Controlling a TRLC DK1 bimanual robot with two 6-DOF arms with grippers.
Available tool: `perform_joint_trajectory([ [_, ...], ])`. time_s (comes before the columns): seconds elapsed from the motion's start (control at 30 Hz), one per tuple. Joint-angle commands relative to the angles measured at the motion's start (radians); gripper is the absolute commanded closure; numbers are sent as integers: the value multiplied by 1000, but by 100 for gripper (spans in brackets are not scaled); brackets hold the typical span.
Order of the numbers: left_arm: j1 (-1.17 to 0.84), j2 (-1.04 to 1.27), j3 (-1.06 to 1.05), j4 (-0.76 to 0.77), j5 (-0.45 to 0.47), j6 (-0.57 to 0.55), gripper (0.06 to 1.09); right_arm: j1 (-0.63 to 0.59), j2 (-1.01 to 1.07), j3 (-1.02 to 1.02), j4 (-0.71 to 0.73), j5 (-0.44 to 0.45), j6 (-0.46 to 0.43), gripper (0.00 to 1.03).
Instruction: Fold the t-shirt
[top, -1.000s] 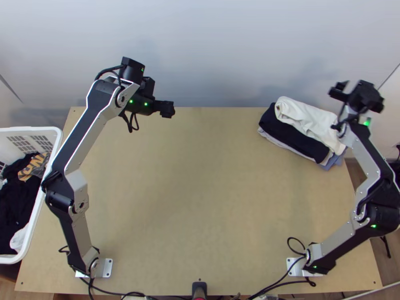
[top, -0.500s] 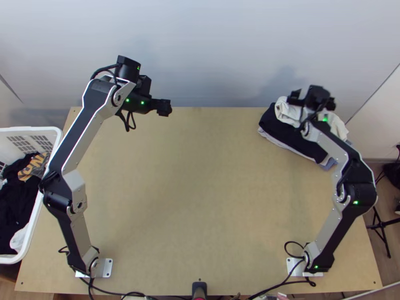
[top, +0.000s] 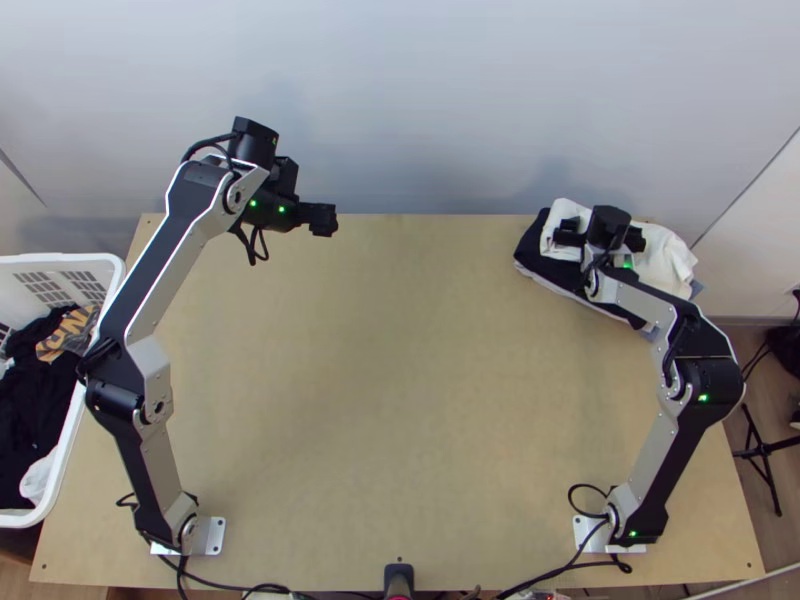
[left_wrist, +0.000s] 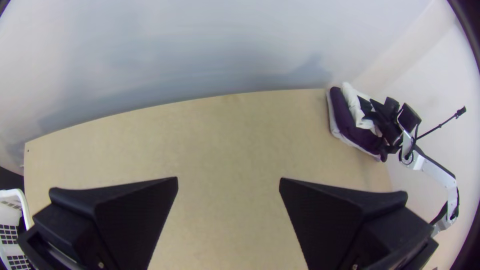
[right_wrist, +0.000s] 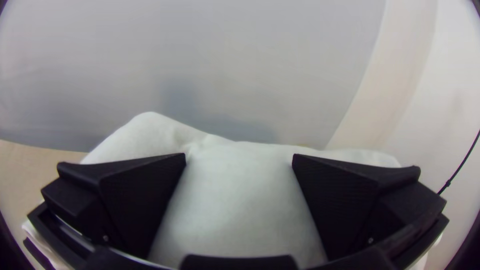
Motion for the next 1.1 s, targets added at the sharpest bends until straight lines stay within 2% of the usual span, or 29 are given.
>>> perform_joint_trajectory([
  [0.0, 4, -13, 8, 16, -5, -1, 10, 11, -66, -13, 4, 4, -23, 4],
  [0.1, 9, -30, 20, 37, -98, -3, 10, 25, -199, 53, -94, 6, -35, 4],
  [0.23, 11, -94, 22, 114, -287, -3, 10, 47, -405, 202, -317, 6, -26, 4],
  [0.37, 12, -197, -1, 198, -494, -9, 10, 62, -655, 205, -337, 4, 9, 4],
  [0.47, 9, -332, -127, 303, -601, -11, 10, 73, -856, 133, -332, 3, 93, 4],
  [0.63, 9, -686, -552, 614, -656, 34, 10, 84, -1186, -80, -324, -3, 110, 4],
  [0.77, 37, -984, -885, 806, -724, 92, 10, 96, -1463, -266, -357, -74, 95, 4],
  [0.87, 107, -1213, -1136, 967, -726, 167, 10, 136, -1678, -419, -335, -114, 63, 4],
  [1.07, 238, -1668, -1584, 1192, -710, 316, 10, 249, -2022, -728, -331, -119, 17, 4],
])
